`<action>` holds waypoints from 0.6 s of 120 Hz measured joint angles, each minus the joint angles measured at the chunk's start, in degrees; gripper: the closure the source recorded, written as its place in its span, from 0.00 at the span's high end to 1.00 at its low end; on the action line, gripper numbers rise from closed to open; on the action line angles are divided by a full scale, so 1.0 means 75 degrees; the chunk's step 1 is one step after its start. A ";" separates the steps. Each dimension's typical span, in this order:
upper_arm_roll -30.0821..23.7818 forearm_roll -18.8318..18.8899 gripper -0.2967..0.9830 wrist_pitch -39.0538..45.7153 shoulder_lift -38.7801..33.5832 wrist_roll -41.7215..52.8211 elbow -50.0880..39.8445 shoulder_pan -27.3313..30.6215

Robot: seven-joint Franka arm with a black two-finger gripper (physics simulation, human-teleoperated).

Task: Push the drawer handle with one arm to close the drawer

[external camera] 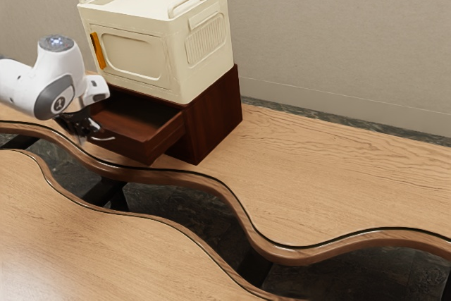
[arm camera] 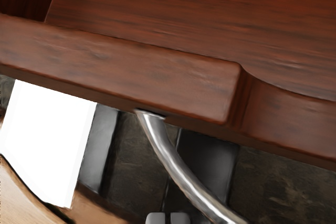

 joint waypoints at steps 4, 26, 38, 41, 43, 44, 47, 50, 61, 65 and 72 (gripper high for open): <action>-0.0006 0.0001 0.15 0.0114 0.0057 0.0009 0.0049 0.0019; -0.0103 -0.0078 0.15 0.0527 0.0188 0.0086 0.0082 -0.0127; -0.0126 -0.0082 0.15 0.0641 0.0202 0.0108 0.0094 -0.0251; -0.0127 -0.0079 0.15 0.0670 0.0218 0.0111 0.0099 -0.0253; -0.0128 -0.0077 0.15 0.0694 0.0234 0.0112 0.0102 -0.0252; -0.0128 -0.0075 0.15 0.0706 0.0242 0.0113 0.0104 -0.0251; -0.0129 -0.0071 0.15 0.0738 0.0260 0.0115 0.0110 -0.0249; -0.0129 -0.0066 0.15 0.0766 0.0303 0.0117 0.0158 -0.0241; -0.0182 -0.0059 0.15 0.0862 0.0472 0.0124 0.0298 -0.0219; -0.0209 -0.0061 0.15 0.0901 0.0513 0.0129 0.0316 -0.0226; -0.0234 -0.0060 0.15 0.0980 0.0569 0.0134 0.0334 -0.0232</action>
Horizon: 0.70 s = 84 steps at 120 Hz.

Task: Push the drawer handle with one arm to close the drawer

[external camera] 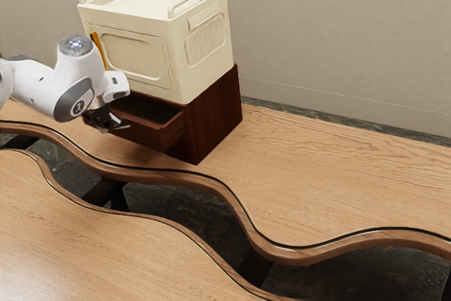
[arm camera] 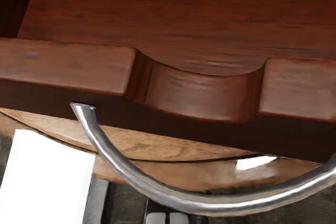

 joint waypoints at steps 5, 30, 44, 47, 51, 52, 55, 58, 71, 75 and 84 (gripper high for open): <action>-0.0045 -0.0001 0.15 0.0056 0.0049 0.0004 0.0047 0.0020; -0.0139 -0.0002 0.15 0.0400 0.0237 0.0013 0.0217 0.0050; -0.0200 -0.0021 0.15 0.0657 0.0395 0.0018 0.0301 0.0092; -0.0248 -0.0038 0.15 0.0699 0.0442 0.0020 0.0348 0.0109; -0.0316 -0.0057 0.15 0.0747 0.0514 0.0022 0.0428 0.0131; -0.0328 -0.0060 0.15 0.0758 0.0528 0.0022 0.0445 0.0133; -0.0355 -0.0070 0.15 0.0789 0.0562 0.0022 0.0485 0.0139; -0.0374 -0.0083 0.15 0.0815 0.0596 0.0022 0.0527 0.0145; -0.0406 -0.0128 0.15 0.0949 0.0709 0.0023 0.0627 0.0155; -0.0424 -0.0138 0.15 0.0993 0.0753 0.0024 0.0667 0.0165; -0.0817 -0.0153 0.15 0.1070 0.0840 0.0027 0.0774 0.0523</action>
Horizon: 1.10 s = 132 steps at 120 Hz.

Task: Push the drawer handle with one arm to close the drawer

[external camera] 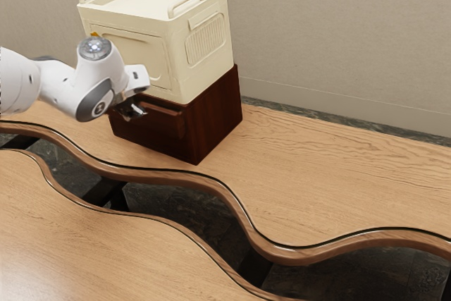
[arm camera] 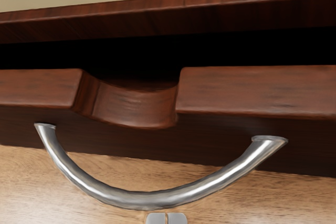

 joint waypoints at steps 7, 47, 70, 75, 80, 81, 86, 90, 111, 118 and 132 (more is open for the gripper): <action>-0.0215 -0.0001 0.15 0.0043 0.0052 0.0001 0.0065 0.0208; -0.0416 0.0000 0.15 0.0150 0.0406 0.0002 0.0497 0.0322; -0.0747 -0.0015 0.15 0.0155 0.0364 0.0004 0.0431 0.0579; -0.0768 -0.0018 0.15 0.0142 0.0209 0.0005 0.0233 0.0586; -0.0754 -0.0020 0.15 0.0074 -0.0090 0.0006 -0.0042 0.0525; -0.0749 -0.0021 0.15 0.0045 -0.0158 0.0006 -0.0081 0.0498; -0.0731 -0.0023 0.15 -0.0193 -0.0547 0.0007 -0.0209 0.0354; -0.0725 -0.0028 0.15 -0.0482 -0.0864 0.0007 -0.0268 0.0255; -0.0724 -0.0044 0.15 -0.2532 -0.2520 0.0010 -0.0478 -0.0496; -0.0752 -0.0049 0.15 -0.3159 -0.2932 0.0011 -0.0541 -0.0703; -0.0793 -0.0198 0.31 -0.4196 -0.3635 0.0009 -0.0834 -0.0806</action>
